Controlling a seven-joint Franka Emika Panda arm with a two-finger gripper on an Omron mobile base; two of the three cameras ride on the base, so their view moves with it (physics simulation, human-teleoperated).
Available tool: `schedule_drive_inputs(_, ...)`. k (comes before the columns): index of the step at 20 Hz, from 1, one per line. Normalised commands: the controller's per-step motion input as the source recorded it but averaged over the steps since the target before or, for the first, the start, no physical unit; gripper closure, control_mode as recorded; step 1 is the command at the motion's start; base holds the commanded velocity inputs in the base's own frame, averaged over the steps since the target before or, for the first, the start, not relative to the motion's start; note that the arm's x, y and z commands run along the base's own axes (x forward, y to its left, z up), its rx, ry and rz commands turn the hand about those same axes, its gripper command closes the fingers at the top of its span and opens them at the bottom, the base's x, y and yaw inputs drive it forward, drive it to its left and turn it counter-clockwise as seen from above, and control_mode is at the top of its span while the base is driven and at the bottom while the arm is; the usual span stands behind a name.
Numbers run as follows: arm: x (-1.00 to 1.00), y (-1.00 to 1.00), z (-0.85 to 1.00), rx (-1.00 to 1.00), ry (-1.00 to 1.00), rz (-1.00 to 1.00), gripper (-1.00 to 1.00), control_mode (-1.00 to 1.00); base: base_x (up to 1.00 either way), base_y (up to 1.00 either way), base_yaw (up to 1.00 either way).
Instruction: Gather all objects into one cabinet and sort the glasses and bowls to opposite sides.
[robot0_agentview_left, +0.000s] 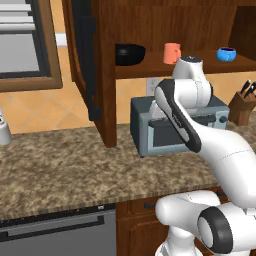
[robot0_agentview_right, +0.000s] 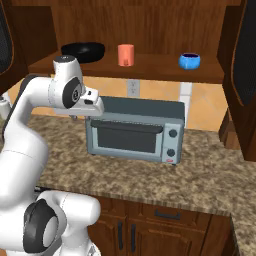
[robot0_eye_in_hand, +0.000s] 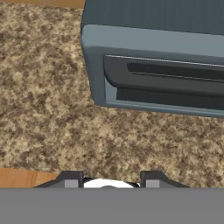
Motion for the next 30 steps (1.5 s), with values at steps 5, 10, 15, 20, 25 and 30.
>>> schedule_drive_inputs(5, 0.0, 0.0, 0.0, 0.0, 0.0, 0.0, -1.0, 1.0, -0.01, 0.0, 0.0)
schedule_drive_inputs(10, 0.0, 0.0, 0.0, 0.0, 0.0, 0.0, -1.0, 1.0, -0.51, 0.0, -0.01)
schedule_drive_inputs(15, 0.0, 0.0, 0.0, 0.0, 0.0, 0.0, -1.0, 1.0, -0.89, 0.0, -0.08)
schedule_drive_inputs(20, 0.0, 0.0, 0.0, 0.0, 0.0, 0.0, -1.0, 1.0, -0.85, -0.01, -0.26)
schedule_drive_inputs(25, 0.0, 0.0, 0.0, 0.0, 0.0, 0.0, -1.0, 1.0, -0.65, 0.0, -0.39)
schedule_drive_inputs(30, 0.0, 0.0, 0.0, 0.0, 0.0, 0.0, -1.0, 1.0, -0.52, 0.0, -0.43)
